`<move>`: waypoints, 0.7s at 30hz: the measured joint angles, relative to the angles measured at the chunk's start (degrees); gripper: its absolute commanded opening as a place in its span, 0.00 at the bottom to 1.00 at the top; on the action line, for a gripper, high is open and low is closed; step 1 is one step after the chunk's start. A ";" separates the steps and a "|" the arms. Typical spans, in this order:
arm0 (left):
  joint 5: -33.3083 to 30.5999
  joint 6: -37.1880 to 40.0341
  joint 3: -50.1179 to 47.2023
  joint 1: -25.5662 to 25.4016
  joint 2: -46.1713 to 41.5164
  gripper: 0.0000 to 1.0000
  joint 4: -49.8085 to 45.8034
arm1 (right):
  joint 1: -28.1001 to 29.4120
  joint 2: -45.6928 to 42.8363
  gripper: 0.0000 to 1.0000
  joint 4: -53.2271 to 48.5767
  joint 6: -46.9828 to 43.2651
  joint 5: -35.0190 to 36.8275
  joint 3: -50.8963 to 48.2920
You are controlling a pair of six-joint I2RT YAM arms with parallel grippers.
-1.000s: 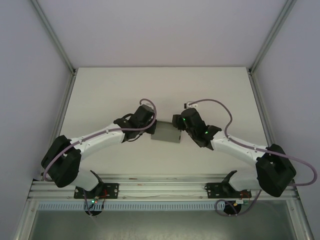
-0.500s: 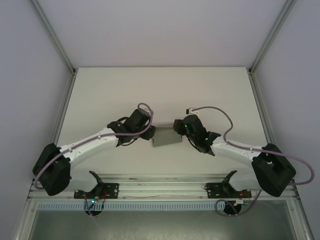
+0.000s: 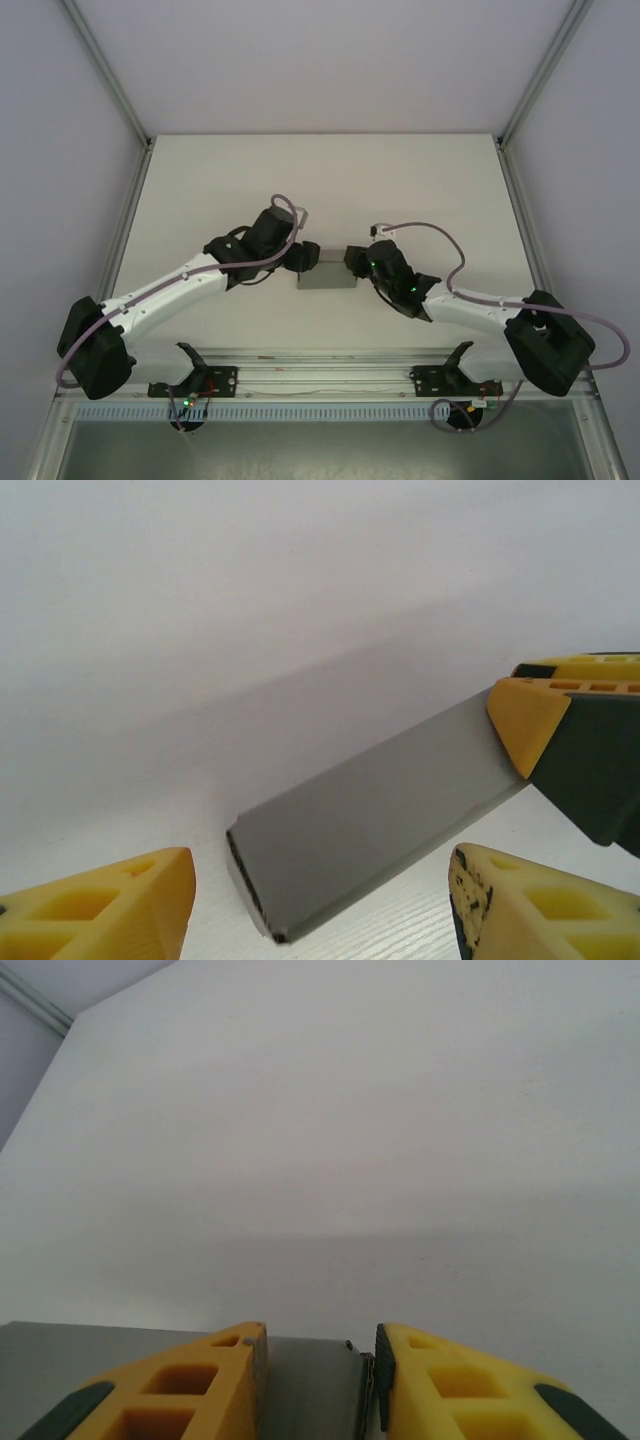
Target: Assemble paper box
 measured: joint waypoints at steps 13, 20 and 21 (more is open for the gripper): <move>6.08 -8.46 -9.46 8.68 1.14 0.51 6.78 | 1.68 0.00 0.30 3.39 -0.33 1.77 -1.79; 13.35 -12.94 -21.92 9.07 -2.56 0.28 25.55 | 1.79 -0.74 0.27 6.27 -0.09 2.14 -4.20; 14.27 -13.51 -24.28 9.14 -2.99 0.28 29.75 | 1.79 -0.74 0.26 7.54 0.04 2.16 -4.87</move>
